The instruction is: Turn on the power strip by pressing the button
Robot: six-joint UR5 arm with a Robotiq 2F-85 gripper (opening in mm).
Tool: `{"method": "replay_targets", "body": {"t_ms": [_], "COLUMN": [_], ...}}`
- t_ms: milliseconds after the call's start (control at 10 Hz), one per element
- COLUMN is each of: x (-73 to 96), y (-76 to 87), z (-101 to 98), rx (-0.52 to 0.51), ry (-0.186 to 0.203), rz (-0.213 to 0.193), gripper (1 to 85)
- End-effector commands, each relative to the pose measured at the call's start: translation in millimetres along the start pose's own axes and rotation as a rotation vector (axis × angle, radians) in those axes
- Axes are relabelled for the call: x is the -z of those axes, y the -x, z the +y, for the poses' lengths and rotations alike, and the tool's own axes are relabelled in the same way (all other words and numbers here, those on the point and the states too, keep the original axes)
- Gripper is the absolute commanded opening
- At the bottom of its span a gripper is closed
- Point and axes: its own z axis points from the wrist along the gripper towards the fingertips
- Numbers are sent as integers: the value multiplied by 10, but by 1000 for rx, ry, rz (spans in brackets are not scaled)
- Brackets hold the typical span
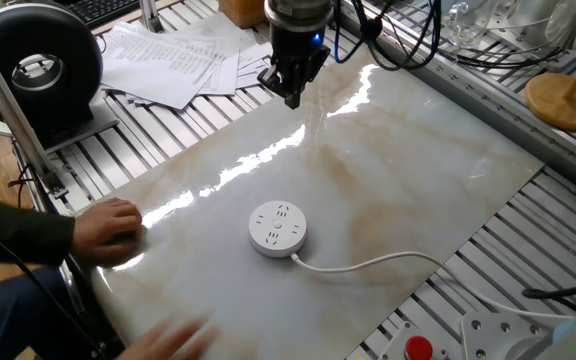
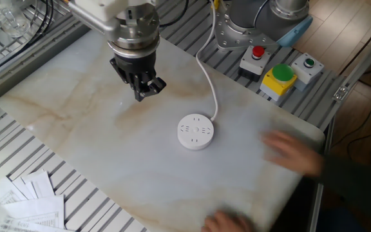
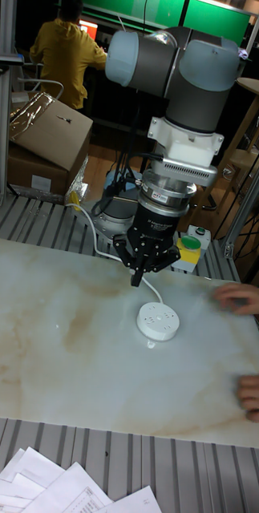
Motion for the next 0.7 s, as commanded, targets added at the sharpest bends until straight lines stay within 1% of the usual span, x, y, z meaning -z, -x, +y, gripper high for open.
{"method": "replay_targets", "body": {"t_ms": [0,100,200,300,400,500,600], "x": [40,40,38,37,37,37,36], "y": [-94,-121,-30,-41,-54,-44,-25], "z": [68,25,-106,38,42,-22,-23], "rx": [128,223,238,246,266,285,293], "ry": [35,22,-32,23,26,1,0], "rz": [49,60,31,28,32,32,25], "gripper": [10,10,10,10,10,10,10]}}
